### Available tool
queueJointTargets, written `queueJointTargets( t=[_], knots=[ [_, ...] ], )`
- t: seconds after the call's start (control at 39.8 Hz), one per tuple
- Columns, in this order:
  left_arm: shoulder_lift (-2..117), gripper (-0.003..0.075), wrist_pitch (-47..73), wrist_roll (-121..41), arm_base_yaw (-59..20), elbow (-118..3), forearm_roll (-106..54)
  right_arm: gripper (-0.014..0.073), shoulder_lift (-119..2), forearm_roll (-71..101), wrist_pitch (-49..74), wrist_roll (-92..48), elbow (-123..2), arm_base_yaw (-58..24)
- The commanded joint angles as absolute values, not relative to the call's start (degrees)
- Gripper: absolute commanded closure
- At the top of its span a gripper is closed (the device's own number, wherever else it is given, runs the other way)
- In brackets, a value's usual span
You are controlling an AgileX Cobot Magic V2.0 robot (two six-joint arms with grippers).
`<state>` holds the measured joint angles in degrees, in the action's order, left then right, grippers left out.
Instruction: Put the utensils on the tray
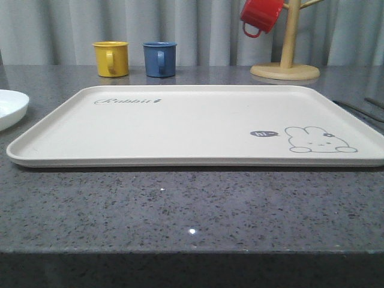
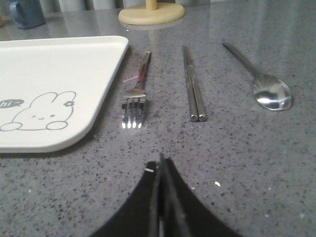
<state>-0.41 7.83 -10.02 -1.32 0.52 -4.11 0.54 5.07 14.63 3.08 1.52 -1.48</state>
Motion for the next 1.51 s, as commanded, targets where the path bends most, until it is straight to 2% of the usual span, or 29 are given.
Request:
queueJointTargets(
  t=[0.0, 1.21, 1.48],
  knots=[
    [-1.7, 0.0738, 3.1, -9.7, -1.3, 0.3, -4.8, 0.0662, 1.5, 5.1, 9.9, 2.7, 1.5, -1.1],
    [-1.7, 0.0738, 2.0, -9.7, -1.3, 0.3, -4.8, 0.0662, 1.5, 5.1, 9.9, 2.7, 1.5, -1.1],
    [-1.4, 0.0738, -10.9, -9.7, -1.3, -3.2, -4.6, 0.0662, 1.5, 5.8, 4.1, 2.8, -1.8, -1.1]
  ],
)
